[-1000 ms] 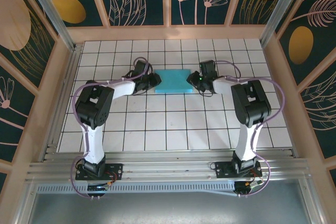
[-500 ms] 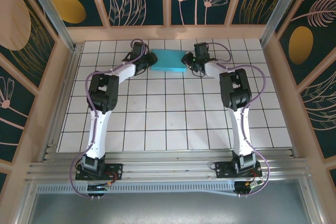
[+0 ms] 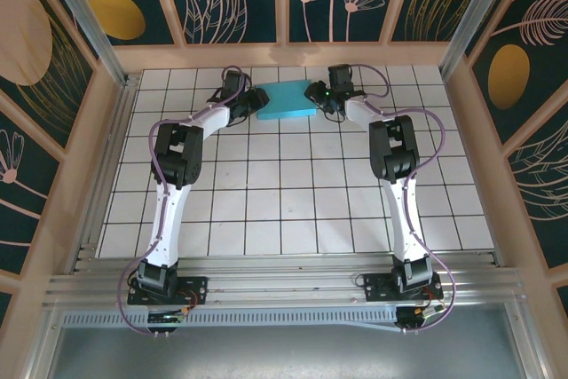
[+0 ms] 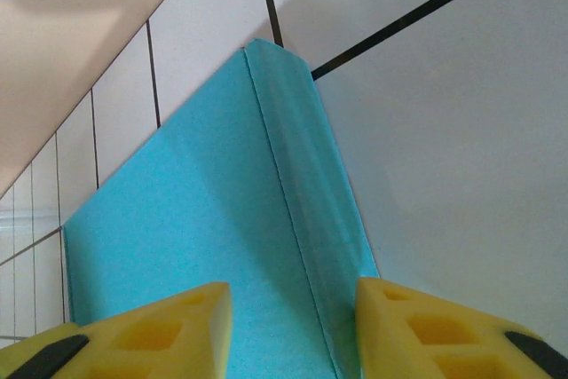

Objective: Fold the paper box

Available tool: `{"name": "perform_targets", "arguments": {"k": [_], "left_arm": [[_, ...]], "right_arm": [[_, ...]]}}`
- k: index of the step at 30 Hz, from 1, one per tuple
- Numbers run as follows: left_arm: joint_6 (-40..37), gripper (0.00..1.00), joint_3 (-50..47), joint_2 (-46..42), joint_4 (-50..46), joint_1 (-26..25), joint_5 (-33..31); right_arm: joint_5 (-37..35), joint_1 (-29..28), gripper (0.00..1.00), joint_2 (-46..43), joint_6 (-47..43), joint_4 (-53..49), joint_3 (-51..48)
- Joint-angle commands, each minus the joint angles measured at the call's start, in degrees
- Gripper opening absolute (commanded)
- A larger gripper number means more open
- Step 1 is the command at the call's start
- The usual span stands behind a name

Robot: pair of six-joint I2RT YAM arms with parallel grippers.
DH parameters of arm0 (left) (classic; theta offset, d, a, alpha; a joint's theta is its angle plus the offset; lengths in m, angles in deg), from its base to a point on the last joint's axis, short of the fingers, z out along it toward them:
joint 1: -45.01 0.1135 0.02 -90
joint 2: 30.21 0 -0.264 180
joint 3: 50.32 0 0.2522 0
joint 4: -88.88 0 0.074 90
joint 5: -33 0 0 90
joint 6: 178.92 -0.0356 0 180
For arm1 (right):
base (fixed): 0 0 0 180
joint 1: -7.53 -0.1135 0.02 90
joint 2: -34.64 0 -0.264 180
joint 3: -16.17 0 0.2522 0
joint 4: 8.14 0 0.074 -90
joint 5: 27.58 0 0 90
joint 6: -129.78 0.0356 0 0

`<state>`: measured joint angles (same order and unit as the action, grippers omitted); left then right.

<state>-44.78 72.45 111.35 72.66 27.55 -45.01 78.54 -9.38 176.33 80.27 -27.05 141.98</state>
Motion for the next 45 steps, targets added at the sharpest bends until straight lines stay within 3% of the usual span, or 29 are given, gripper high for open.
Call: {"name": "perform_targets", "arguments": {"k": [1,7,14,19,23,28,29,30,31,34,38,41,45], "left_arm": [[-0.90,0.53,2.21,-0.23,-1.01,-0.62,3.97],[-2.35,0.64,2.55,-1.42,-1.67,-0.29,3.46],[-5.85,0.79,-0.40,-8.30,-1.85,-0.18,1.08],[-8.81,0.83,-6.23,-18.97,-1.13,-0.01,-1.83],[-11.95,0.84,-17.26,-32.98,2.42,0.03,-4.51],[-17.51,0.86,-34.25,-52.25,7.42,-0.02,-10.49],[-18.42,0.87,-38.28,-55.88,8.78,0.00,-11.79],[-19.17,0.88,-42.19,-59.21,10.26,0.04,-13.12],[-19.90,0.89,-45.30,-61.94,11.34,-0.04,-14.18],[-22.65,0.99,-54.77,-69.81,13.39,0.02,-18.17],[-25.51,0.99,-69.35,-80.19,19.35,-0.03,-25.62],[-28.94,0.99,-78.61,-86.06,24.34,0.04,-30.95],[-33.77,0.99,-86.54,-89.61,29.52,-0.04,-36.75]], "right_arm": [[1.61,-2.02,0.44,-2.66,-1.16,-4.41,1.39],[-1.74,-1.95,0.53,-5.96,-4.03,-6.54,1.87],[-4.29,-0.72,0.71,-10.38,-8.93,-10.53,4.28],[-6.28,0.42,0.78,-16.52,-13.66,-12.76,4.61],[-8.61,0.98,0.79,-25.39,-20.95,-12.96,0.10],[-9.77,2.48,0.81,-41.53,-27.36,-4.46,-18.71],[-9.34,3.21,0.85,-45.01,-27.62,-1.57,-23.69],[-9.29,3.81,0.98,-48.38,-27.82,1.14,-28.60],[-9.97,4.41,0.99,-51.18,-27.83,3.19,-32.82],[-14.65,5.16,0.99,-60.06,-30.45,9.82,-46.93],[-23.52,6.27,0.99,-70.40,-33.79,22.65,-67.25],[-25.44,8.16,0.99,-75.11,-38.27,35.97,-81.69],[-24.51,12.54,0.99,-73.81,-41.72,46.99,-91.08]]}}
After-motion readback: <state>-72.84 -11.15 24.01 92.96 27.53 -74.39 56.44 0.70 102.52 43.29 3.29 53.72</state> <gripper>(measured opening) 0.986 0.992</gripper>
